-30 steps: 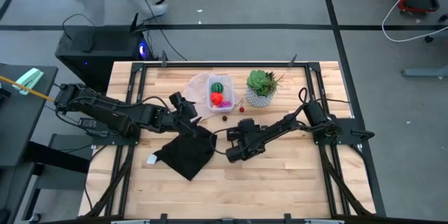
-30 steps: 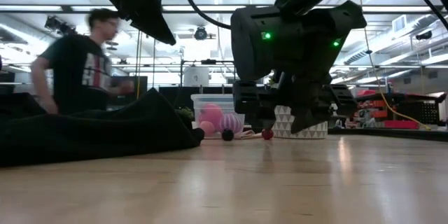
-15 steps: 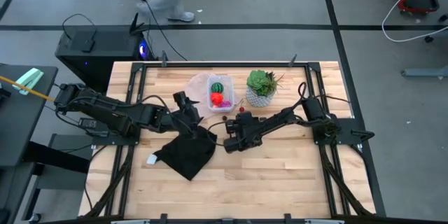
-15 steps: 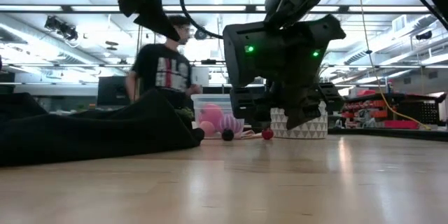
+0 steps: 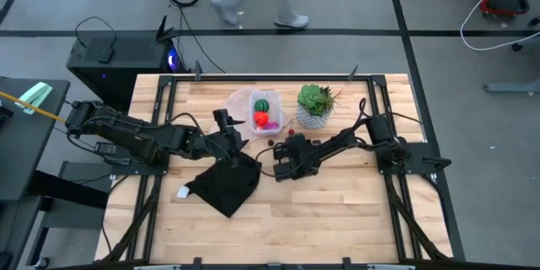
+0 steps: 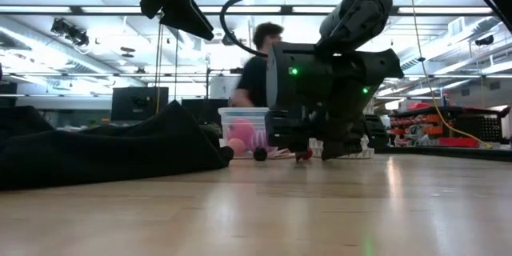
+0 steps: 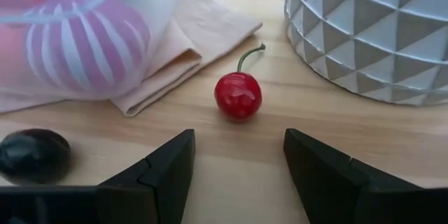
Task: Pick and placing Produce into tupperware
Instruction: Put the cherry into the transparent bin
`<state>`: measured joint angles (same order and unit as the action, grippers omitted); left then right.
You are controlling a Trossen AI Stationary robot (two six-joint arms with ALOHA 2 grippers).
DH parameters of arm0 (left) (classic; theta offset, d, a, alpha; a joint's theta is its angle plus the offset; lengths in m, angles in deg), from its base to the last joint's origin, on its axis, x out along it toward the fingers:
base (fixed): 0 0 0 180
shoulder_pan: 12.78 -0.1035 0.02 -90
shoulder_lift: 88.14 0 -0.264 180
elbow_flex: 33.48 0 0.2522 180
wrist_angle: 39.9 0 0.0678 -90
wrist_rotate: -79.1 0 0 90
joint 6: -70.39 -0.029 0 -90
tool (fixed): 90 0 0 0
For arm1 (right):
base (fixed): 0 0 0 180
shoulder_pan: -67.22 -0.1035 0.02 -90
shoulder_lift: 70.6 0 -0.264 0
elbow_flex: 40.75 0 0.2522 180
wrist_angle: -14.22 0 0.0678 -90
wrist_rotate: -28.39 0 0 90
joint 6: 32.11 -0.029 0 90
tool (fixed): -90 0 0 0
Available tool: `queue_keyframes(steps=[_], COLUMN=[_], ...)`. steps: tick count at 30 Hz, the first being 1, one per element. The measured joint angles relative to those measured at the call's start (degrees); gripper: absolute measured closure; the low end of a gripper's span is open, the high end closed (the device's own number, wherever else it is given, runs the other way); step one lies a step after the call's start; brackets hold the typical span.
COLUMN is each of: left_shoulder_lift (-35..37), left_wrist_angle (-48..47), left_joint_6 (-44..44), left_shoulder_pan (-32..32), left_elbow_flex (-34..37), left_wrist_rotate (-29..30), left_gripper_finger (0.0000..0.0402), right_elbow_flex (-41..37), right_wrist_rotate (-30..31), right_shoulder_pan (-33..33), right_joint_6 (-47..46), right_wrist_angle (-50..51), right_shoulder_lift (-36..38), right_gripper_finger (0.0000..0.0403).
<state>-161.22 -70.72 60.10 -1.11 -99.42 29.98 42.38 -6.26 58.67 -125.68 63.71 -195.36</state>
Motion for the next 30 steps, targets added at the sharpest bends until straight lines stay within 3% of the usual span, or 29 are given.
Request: queue_keyframes(steps=[30], left_shoulder_lift=[0.0], left_wrist_angle=[1.82], left_joint_6=[-0.85], left_shoulder_pan=[0.09], left_elbow_flex=[0.0], left_wrist_rotate=[0.0], left_gripper_finger=[0.01], right_elbow_flex=[0.08], right_wrist_rotate=[0.76], right_shoulder_pan=[2.96], right_joint_6=[6.64], right_wrist_angle=[-2.94], right_shoulder_lift=[0.01], right_gripper_finger=[0.0186])
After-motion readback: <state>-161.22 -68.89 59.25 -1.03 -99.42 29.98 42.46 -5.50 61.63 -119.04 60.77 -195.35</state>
